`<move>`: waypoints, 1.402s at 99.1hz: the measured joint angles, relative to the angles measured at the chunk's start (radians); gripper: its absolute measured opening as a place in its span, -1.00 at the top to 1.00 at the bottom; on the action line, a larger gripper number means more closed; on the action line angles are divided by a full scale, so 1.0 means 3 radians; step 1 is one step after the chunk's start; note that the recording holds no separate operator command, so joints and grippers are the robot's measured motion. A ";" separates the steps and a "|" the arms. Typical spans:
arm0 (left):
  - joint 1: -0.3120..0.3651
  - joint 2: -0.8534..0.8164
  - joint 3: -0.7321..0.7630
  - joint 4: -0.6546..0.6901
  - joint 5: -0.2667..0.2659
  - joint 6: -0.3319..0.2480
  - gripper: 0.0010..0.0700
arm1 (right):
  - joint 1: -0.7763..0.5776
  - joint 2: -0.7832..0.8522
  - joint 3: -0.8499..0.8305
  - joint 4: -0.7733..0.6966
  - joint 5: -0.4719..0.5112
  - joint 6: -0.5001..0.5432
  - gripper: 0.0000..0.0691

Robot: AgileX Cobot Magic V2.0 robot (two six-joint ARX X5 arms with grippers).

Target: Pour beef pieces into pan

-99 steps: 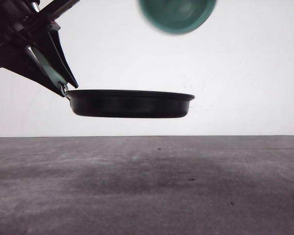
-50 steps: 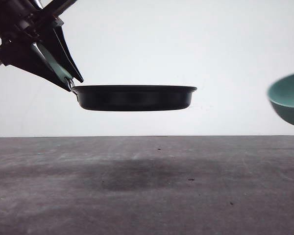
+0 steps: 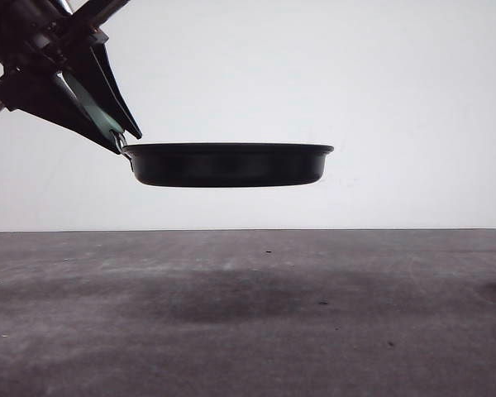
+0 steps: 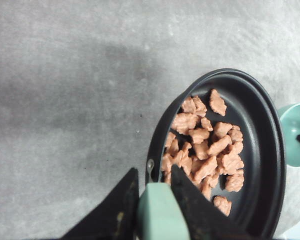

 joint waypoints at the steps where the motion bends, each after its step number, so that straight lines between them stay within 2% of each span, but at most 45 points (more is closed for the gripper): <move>1: 0.0000 0.0000 0.0000 -0.0001 0.0001 0.0000 0.86 | 0.0000 0.0010 0.0000 0.0000 -0.0001 -0.0003 0.95; 8: 0.0000 0.0000 0.0000 0.0000 0.0000 0.0000 0.86 | 0.0000 0.0052 0.0000 0.0003 -0.0051 -0.0014 0.93; 13: 0.0000 0.0000 0.0000 -0.0001 0.0001 0.0000 0.86 | 0.0000 0.0055 0.0000 0.0004 -0.0064 -0.0017 0.80; 17: 0.0000 0.0000 0.0000 -0.0001 0.0001 0.0000 0.86 | 0.0000 0.0055 0.0000 0.0010 -0.0064 -0.0018 0.58; 25: 0.0000 0.0000 0.0000 0.0000 0.0000 0.0000 0.86 | 0.0000 0.0055 0.0000 0.0015 -0.0064 -0.0018 -0.01; 33: 0.0000 0.0000 0.0000 -0.0001 0.0000 0.0000 0.86 | 0.0000 0.0055 0.0000 0.0020 -0.0065 -0.0017 -0.36; 46: 0.0000 0.0000 0.0000 -0.0001 -0.0006 0.0000 0.86 | 0.0003 0.0039 0.0058 -0.0004 -0.0114 -0.0017 -0.50; 60: 0.0000 0.0000 0.0000 0.0018 -0.0092 0.0011 0.86 | 0.0006 -0.0202 0.0434 -0.0053 -0.0448 -0.0015 -0.52; 70: 0.0009 0.0000 0.0000 0.0061 -0.0249 0.0065 0.86 | 0.0014 -0.0472 0.0838 -0.0010 -0.0741 0.0015 -0.52; 74: 0.0024 0.0000 0.0000 0.0079 -0.0317 0.0078 0.86 | 0.0038 -0.0586 0.0994 0.0000 -0.0828 0.0038 -0.46; 78: 0.0046 0.0005 0.0000 0.0099 -0.0370 0.0090 0.86 | 0.0079 -0.0708 0.1144 0.0003 -0.0875 0.0045 -0.23; 87: 0.0121 0.0070 0.0000 0.0196 -0.0420 0.0130 0.86 | 0.0224 -0.0983 0.1308 0.0057 -0.0867 0.0028 0.52; 91: 0.0159 0.0123 0.0000 0.0233 -0.0421 0.0142 0.86 | 0.0300 -0.1120 0.1311 0.0128 -0.0847 0.0011 0.71; 95: 0.0195 0.0188 0.0000 0.0248 -0.0421 0.0150 0.86 | 0.0374 -0.1245 0.1310 0.0160 -0.0806 0.0008 0.82; 103: 0.0249 0.0350 0.0000 0.0245 -0.0423 0.0153 0.86 | 0.0521 -0.1475 0.1310 0.0201 -0.0680 0.0006 0.91; 116: 0.0290 0.0666 0.0000 0.0248 -0.0421 0.0172 0.86 | 0.0673 -0.1746 0.1310 0.0158 -0.0581 -0.0033 0.94; 139: 0.0312 0.1073 0.0000 0.0357 -0.0384 0.0225 0.86 | 0.0687 -0.1944 0.1310 -0.0322 -0.0577 -0.0256 0.94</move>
